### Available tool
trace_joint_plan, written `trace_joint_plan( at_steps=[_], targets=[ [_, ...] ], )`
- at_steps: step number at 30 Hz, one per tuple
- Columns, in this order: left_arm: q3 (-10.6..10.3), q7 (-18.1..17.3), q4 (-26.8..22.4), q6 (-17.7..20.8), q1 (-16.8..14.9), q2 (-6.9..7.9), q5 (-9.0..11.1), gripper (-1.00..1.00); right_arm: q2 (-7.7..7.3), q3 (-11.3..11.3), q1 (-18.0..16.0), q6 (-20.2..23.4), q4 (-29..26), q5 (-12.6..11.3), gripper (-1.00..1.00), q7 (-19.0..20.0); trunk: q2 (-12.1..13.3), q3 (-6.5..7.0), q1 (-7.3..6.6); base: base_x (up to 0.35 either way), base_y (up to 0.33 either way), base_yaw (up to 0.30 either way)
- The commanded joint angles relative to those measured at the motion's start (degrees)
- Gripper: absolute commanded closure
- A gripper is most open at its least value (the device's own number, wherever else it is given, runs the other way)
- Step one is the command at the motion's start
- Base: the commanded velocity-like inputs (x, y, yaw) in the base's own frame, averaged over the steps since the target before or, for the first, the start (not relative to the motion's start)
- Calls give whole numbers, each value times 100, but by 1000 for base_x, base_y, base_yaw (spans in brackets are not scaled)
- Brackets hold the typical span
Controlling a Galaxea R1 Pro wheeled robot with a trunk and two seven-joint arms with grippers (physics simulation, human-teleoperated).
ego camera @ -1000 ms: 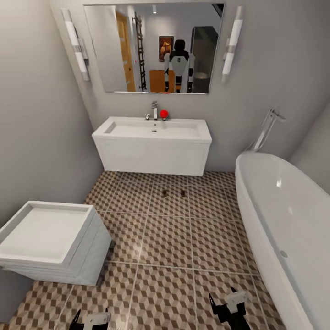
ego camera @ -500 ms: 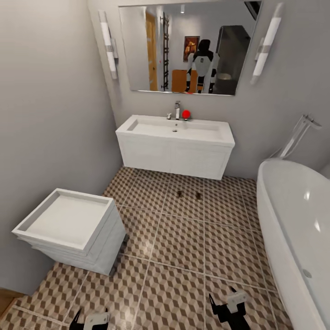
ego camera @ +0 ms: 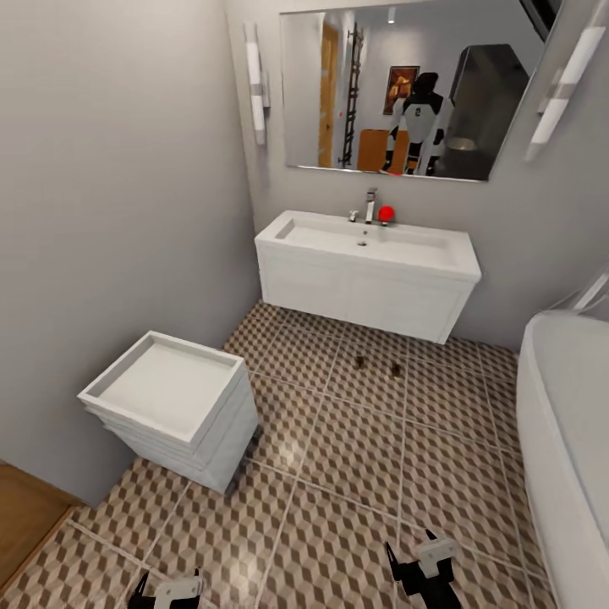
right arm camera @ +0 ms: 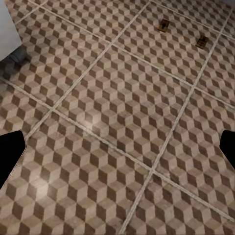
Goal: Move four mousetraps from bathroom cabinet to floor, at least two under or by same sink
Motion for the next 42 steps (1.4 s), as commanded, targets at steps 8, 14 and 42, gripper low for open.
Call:
trace_joint_plan(
  at_steps=[8,14,42],
  targets=[
    [-48,56,-23,0,-4,6,14,-100,-1,52,-2,-13,0,-15,-100,-37,-9,-9,3,0,0,287],
    [-48,56,-20,0,-4,6,14,-100,-1,49,-2,-13,-2,-15,-100,-33,-9,-9,3,0,0,287],
    [-48,55,-27,0,-4,-3,14,-100,3,54,-2,-13,1,-15,-100,-37,-9,-9,3,0,0,288]
  ],
)
